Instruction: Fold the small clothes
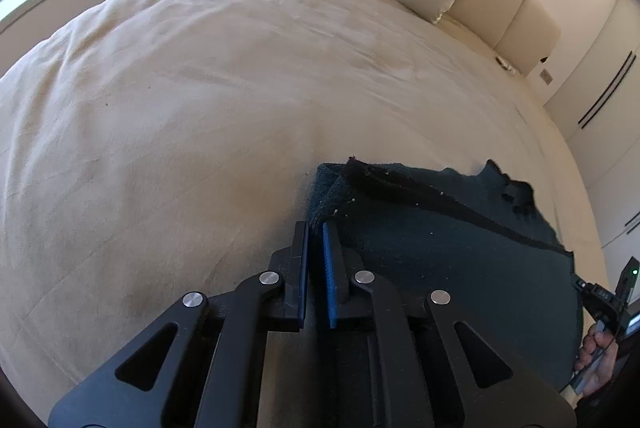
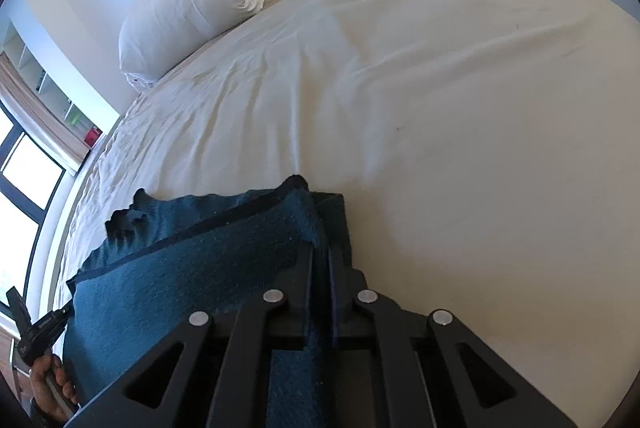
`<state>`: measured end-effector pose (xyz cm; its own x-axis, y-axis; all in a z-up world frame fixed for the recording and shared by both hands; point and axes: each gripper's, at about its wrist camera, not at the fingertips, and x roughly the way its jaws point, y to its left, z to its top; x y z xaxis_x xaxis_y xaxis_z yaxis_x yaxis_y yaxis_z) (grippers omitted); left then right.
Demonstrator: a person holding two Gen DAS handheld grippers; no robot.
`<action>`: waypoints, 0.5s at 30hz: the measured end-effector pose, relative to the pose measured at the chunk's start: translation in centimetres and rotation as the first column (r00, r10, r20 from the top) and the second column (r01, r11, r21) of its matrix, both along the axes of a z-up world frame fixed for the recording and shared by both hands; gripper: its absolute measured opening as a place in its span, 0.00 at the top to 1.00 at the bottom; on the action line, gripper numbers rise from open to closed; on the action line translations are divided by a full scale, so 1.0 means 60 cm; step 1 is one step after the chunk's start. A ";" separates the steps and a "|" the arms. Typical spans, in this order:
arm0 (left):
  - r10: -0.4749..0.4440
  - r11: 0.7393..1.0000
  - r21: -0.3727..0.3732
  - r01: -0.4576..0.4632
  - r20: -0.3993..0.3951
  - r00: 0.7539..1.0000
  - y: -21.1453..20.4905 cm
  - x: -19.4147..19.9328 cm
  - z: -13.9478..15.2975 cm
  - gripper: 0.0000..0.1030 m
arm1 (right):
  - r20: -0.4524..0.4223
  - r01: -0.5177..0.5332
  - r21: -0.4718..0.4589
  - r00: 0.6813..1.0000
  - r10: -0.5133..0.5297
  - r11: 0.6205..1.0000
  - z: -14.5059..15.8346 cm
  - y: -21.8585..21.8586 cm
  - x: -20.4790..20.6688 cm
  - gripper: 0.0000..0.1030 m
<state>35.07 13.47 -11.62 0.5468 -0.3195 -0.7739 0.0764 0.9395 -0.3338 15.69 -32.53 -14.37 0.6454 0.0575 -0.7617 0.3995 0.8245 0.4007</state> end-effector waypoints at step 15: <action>-0.267 0.956 0.132 0.261 0.029 0.963 -0.157 -0.151 0.032 0.90 | 0.184 -0.378 0.257 0.923 0.339 0.890 0.020 0.253 -0.079 0.64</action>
<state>26.00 4.03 -9.72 0.4922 -0.3589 -0.7930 0.3403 0.9179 -0.2042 10.95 -17.32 -13.19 0.6322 0.5031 -0.5893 0.0265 0.7461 0.6653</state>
